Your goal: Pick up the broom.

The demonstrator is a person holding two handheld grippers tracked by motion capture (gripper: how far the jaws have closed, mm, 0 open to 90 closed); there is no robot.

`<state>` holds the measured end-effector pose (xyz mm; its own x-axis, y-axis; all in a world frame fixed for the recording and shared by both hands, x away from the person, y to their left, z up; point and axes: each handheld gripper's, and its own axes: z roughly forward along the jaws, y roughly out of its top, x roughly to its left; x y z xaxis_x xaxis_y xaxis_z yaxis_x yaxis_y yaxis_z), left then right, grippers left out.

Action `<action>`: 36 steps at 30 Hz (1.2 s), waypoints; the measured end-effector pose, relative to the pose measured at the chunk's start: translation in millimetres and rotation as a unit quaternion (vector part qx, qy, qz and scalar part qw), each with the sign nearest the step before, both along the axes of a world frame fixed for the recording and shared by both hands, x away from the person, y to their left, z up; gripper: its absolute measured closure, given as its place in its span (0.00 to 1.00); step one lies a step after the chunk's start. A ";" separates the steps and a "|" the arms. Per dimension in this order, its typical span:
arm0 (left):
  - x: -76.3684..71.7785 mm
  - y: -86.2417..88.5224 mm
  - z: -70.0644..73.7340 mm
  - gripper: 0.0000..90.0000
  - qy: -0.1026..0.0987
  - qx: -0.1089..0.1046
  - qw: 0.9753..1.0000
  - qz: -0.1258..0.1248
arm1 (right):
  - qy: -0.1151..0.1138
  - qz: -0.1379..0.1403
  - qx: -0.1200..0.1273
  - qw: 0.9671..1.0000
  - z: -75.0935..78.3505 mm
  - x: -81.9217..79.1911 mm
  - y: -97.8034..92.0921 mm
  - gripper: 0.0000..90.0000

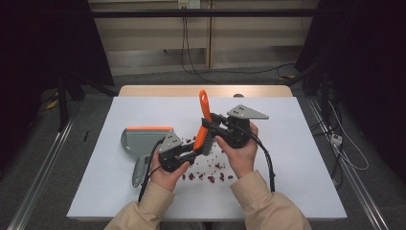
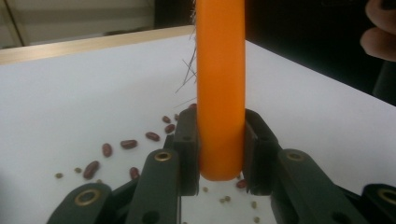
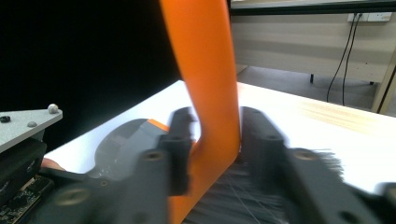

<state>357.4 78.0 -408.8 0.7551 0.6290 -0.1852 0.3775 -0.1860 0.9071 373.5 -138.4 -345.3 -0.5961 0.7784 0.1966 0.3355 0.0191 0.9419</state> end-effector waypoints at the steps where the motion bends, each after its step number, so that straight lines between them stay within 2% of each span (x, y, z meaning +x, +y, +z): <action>1: 0.3 1.4 -0.4 0.79 0.000 -0.003 1.000 0.005 | 0.002 -0.002 0.001 1.000 -0.3 0.2 0.1 0.55; 5: 1.1 5.6 0.7 0.79 -0.007 -0.007 1.000 0.021 | 0.007 -0.015 0.012 1.000 -2.7 -1.5 -0.6 0.37; 11: 1.1 7.1 0.4 0.79 -0.013 -0.004 0.999 0.034 | 0.012 -0.027 0.017 0.999 -7.5 -4.5 3.6 0.26; 13: 0.2 6.1 0.4 0.79 -0.018 -0.004 0.999 0.038 | 0.017 -0.025 0.021 0.999 -9.6 -5.6 7.9 0.25; 16: -0.1 5.3 0.6 0.79 -0.025 -0.001 0.999 0.041 | 0.019 -0.038 0.021 0.999 -12.6 -7.5 14.3 0.22; 21: -1.7 2.9 0.4 0.79 -0.024 -0.002 0.999 0.042 | 0.020 -0.064 0.023 0.998 -16.0 -6.6 24.2 0.20; 25: -5.7 -1.6 2.6 0.79 -0.031 0.001 0.999 0.039 | 0.032 -0.073 0.027 0.996 -18.8 -4.9 32.5 0.18; 28: -7.9 -1.1 4.8 0.79 -0.045 0.003 0.998 0.044 | 0.037 -0.088 0.030 0.995 -19.3 -4.4 34.6 0.20; 29: -8.1 -0.4 5.8 0.78 -0.055 0.011 0.998 0.043 | 0.041 -0.089 0.034 0.995 -19.6 -3.8 34.5 0.21; 31: -10.6 -2.0 6.8 0.78 -0.052 0.003 0.998 0.044 | 0.047 -0.090 0.038 0.994 -20.1 -2.8 34.0 0.22; 36: -17.5 -7.7 13.5 0.77 -0.089 0.018 0.995 0.044 | 0.074 -0.101 0.049 0.991 -20.9 -0.9 30.9 0.30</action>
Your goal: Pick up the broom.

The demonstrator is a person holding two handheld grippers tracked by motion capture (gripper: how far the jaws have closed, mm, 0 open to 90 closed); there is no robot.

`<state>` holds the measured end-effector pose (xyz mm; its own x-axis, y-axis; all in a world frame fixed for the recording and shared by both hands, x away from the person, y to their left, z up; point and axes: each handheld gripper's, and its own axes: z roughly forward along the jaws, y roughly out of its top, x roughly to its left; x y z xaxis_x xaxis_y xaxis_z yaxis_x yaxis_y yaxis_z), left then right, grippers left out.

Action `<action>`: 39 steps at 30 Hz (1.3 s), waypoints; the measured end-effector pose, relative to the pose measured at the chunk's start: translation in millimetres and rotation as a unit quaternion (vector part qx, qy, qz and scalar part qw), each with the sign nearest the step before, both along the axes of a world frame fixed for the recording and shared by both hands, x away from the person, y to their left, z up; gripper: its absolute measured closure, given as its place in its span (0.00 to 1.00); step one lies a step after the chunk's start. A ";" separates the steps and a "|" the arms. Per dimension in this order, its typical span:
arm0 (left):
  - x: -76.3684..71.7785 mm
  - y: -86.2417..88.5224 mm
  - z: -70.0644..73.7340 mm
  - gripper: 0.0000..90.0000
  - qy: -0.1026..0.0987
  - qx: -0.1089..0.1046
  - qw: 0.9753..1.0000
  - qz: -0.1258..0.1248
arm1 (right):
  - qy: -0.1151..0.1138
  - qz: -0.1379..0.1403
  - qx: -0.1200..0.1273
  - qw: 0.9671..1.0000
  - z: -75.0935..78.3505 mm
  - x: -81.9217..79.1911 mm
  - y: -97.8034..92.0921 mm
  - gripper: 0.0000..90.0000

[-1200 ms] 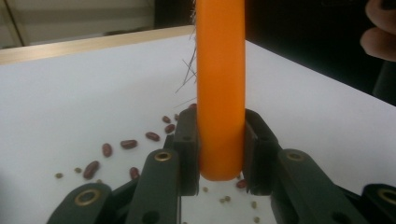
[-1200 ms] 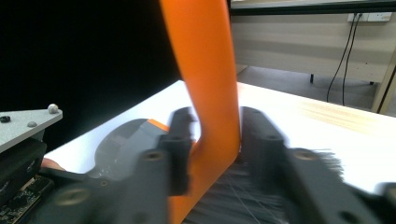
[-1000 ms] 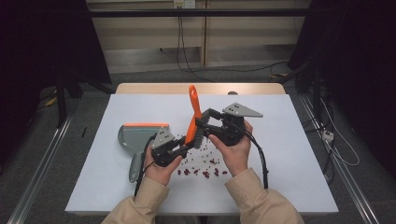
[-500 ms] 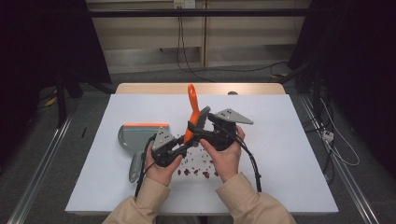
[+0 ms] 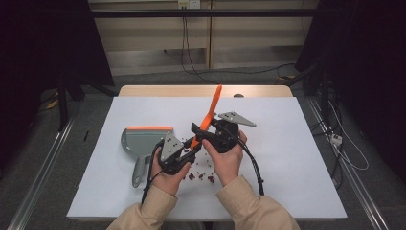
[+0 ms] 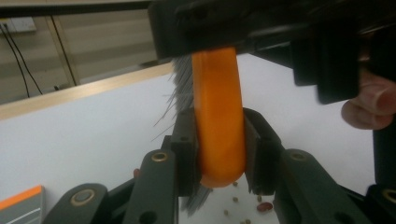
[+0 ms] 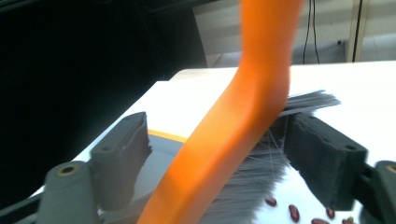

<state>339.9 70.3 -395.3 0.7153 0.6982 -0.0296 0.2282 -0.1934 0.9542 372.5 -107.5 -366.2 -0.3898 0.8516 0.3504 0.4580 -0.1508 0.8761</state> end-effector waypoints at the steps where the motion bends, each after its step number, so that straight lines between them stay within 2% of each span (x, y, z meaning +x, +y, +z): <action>1: -1.3 -1.5 0.7 0.77 -0.003 0.000 1.000 -0.001 | 0.008 -0.001 0.003 1.000 -0.5 0.6 -0.7 0.31; 2: -2.1 -2.5 1.2 0.76 -0.008 0.005 1.000 -0.002 | 0.025 -0.006 0.014 1.000 -0.9 1.3 -2.1 0.43; 4: -3.0 -3.6 1.5 0.76 -0.009 0.008 1.000 -0.002 | 0.026 -0.009 0.011 1.000 -0.8 1.2 -2.8 0.43; 5: -3.6 -5.1 1.2 0.74 -0.011 0.011 1.000 -0.004 | 0.047 -0.005 0.032 0.998 -0.1 1.4 -4.5 0.53; 7: -4.8 -8.7 1.1 0.73 -0.019 0.024 1.000 -0.005 | 0.054 -0.007 0.032 0.998 0.5 1.0 -4.5 0.56; 8: -5.5 -10.4 0.8 0.70 -0.018 0.022 1.000 -0.002 | 0.060 -0.006 0.036 0.998 0.5 1.0 -4.3 0.60; 9: -5.4 -11.6 0.3 0.66 -0.024 0.026 0.999 -0.001 | 0.075 -0.003 0.055 0.996 0.3 2.1 -5.4 0.65; 10: -4.9 -12.4 -0.5 0.66 -0.028 0.029 0.999 -0.001 | 0.075 -0.003 0.055 0.996 0.3 2.1 -5.4 0.65; 11: -2.4 -13.1 -2.5 0.63 -0.022 0.026 0.999 -0.007 | 0.082 0.002 0.065 0.995 0.4 2.8 -6.1 0.71; 12: -0.7 -11.7 -4.3 0.63 -0.015 0.014 1.000 -0.015 | 0.086 0.011 0.076 0.993 0.3 4.3 -7.6 0.79; 13: 0.6 -10.6 -5.0 0.62 -0.015 0.008 1.000 -0.013 | 0.068 0.009 0.056 0.996 1.5 4.9 -8.1 0.80; 14: 2.0 -9.0 -5.1 0.46 -0.015 0.013 1.000 -0.011 | 0.060 0.010 0.038 0.997 3.2 8.0 -12.6 0.80; 15: 3.5 -7.2 -5.4 0.46 -0.011 0.011 1.000 -0.006 | 0.060 0.010 0.038 0.997 3.2 8.0 -12.6 0.80; 16: 5.0 -5.1 -5.7 0.38 -0.005 0.007 1.000 -0.002 | 0.063 0.011 0.043 0.997 3.2 8.9 -16.6 0.80; 17: 6.6 -2.9 -6.0 0.34 0.001 0.003 1.000 -0.004 | 0.059 0.008 0.038 0.998 3.9 9.6 -20.3 0.80; 19: 8.8 -0.5 -6.2 0.34 0.004 0.001 1.000 -0.009 | 0.050 0.007 0.025 0.998 5.3 11.1 -27.4 0.80; 21: 10.3 1.3 -6.3 0.29 0.008 0.001 1.000 -0.013 | 0.047 0.010 0.017 0.999 6.7 12.1 -34.2 0.80; 26: 13.2 7.0 -5.7 0.23 0.012 -0.003 1.000 -0.015 | 0.038 0.026 -0.010 0.999 8.8 11.8 -48.7 0.80; 29: 14.3 10.0 -5.0 0.20 0.012 -0.007 1.000 -0.019 | 0.039 0.037 -0.019 0.998 9.1 10.8 -56.6 0.79; 32: 15.3 12.8 -5.1 0.19 0.013 -0.011 1.000 -0.022 | 0.037 0.039 -0.038 0.998 10.6 8.9 -63.3 0.79; 39: 17.2 21.9 -3.3 0.16 0.019 -0.021 0.999 -0.029 | 0.040 0.048 -0.055 0.997 13.3 7.2 -78.8 0.79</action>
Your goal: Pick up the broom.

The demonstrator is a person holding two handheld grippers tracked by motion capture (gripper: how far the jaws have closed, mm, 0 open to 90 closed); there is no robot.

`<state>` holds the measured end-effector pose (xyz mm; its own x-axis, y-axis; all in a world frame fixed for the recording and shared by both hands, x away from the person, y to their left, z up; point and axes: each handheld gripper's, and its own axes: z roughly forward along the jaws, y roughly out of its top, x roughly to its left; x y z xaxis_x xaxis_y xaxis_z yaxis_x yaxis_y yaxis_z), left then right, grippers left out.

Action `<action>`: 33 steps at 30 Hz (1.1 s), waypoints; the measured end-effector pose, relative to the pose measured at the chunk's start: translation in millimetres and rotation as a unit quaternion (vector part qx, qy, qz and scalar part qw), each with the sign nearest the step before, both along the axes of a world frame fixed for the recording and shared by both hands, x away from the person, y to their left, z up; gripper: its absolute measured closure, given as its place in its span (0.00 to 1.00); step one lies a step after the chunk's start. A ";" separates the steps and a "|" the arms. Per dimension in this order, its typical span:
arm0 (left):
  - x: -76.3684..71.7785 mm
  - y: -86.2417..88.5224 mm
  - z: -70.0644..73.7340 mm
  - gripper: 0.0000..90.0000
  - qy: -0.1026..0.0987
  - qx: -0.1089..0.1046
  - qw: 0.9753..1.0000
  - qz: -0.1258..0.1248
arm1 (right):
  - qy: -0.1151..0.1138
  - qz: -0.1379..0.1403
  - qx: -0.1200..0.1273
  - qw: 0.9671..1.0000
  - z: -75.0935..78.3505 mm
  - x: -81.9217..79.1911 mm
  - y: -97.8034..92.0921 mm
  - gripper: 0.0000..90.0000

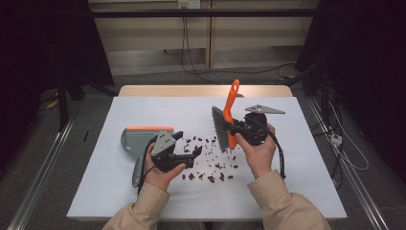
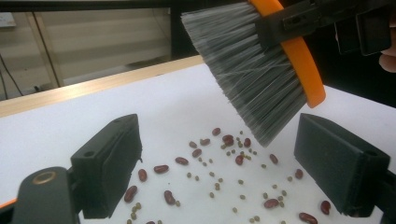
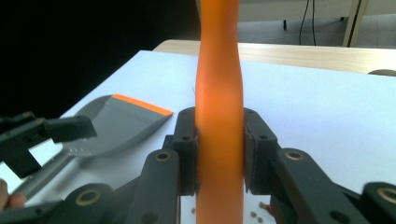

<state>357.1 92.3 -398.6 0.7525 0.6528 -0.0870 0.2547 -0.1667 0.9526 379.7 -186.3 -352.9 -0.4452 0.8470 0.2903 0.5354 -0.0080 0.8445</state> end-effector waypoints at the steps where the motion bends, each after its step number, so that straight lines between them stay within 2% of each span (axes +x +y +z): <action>1: 0.4 1.1 0.0 0.15 -0.001 -0.001 1.000 -0.002 | 0.001 0.000 -0.004 1.000 0.1 -0.2 -1.8 0.79; 5: 1.3 6.2 0.5 0.14 0.004 -0.002 1.000 -0.003 | 0.008 0.003 -0.016 1.000 -0.9 -0.7 -8.2 0.80; 10: 1.7 15.7 4.1 0.12 0.003 -0.014 1.000 -0.004 | 0.014 0.006 -0.026 1.000 -2.0 -1.1 -16.4 0.79; 15: 1.3 28.3 7.1 0.08 0.009 -0.024 1.000 -0.010 | 0.018 0.006 -0.048 0.999 -1.0 -0.8 -26.2 0.80; 20: 0.5 44.2 8.3 0.06 0.012 -0.027 0.999 -0.020 | 0.020 0.005 -0.051 0.998 1.9 -1.4 -38.6 0.80; 29: -2.2 70.8 8.3 0.04 0.008 -0.026 1.000 -0.013 | 0.033 -0.014 -0.081 0.996 3.4 -3.5 -66.0 0.80; 33: -2.4 78.8 4.8 0.04 0.009 -0.015 1.000 -0.014 | 0.045 -0.019 -0.091 0.995 0.8 -3.4 -73.8 0.80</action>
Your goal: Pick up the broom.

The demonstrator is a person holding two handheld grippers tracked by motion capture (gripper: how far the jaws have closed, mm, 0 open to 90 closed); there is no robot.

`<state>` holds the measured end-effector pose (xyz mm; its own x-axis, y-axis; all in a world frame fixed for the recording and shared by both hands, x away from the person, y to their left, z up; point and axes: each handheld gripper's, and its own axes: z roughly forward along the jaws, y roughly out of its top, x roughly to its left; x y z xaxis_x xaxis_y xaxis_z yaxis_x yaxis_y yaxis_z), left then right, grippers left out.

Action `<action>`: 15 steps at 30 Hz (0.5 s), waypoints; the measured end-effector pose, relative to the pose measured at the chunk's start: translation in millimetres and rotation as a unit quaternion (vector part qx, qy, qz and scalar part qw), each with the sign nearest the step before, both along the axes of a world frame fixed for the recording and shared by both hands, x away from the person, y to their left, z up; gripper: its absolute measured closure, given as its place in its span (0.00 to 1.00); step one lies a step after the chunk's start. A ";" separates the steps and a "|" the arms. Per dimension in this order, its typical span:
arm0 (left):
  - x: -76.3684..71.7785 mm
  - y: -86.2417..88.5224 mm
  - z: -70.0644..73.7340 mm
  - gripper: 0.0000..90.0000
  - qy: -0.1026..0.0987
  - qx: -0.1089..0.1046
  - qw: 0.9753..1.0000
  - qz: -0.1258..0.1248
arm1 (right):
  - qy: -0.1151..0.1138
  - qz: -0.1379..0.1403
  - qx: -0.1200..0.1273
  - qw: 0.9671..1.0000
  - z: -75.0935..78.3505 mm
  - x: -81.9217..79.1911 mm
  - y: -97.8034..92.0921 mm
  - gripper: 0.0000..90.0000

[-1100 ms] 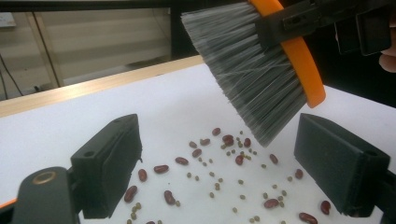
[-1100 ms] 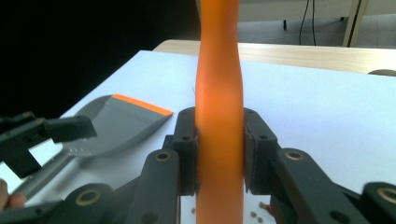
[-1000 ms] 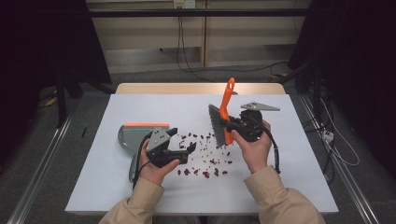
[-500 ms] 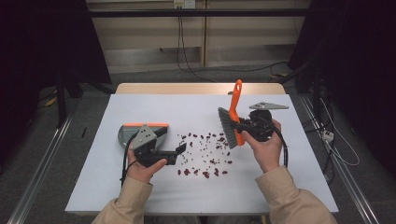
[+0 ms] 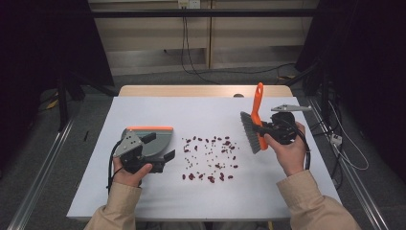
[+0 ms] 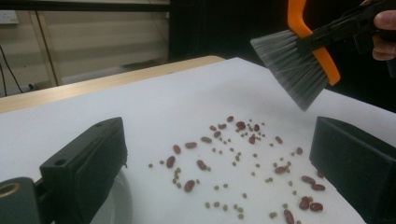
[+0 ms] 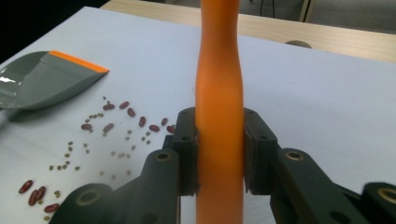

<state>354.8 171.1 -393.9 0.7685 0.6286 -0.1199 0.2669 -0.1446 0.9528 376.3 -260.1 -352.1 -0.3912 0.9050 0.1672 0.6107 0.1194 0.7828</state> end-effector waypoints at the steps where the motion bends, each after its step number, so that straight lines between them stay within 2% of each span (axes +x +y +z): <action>1: -0.2 1.0 -1.1 0.04 0.003 -0.002 1.000 0.001 | 0.002 -0.001 -0.005 1.000 -1.0 0.5 -1.2 0.80; 5: -0.4 7.0 -2.6 0.04 0.004 -0.001 1.000 0.004 | 0.022 -0.006 -0.009 1.000 -4.6 3.6 -6.4 0.80; 9: -0.7 14.0 -2.0 0.04 0.000 0.000 1.000 0.006 | 0.045 -0.010 -0.031 0.998 -9.0 6.9 -11.2 0.80; 15: -0.5 25.1 -5.4 0.04 0.002 0.003 1.000 0.011 | 0.077 -0.020 -0.041 0.996 -23.7 15.7 -15.4 0.79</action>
<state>354.2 196.2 -399.2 0.7543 0.6455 -0.1195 0.2742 -0.1444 0.9508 392.0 -275.5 -375.9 -0.3306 0.9323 0.1466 0.7284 0.1533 0.6678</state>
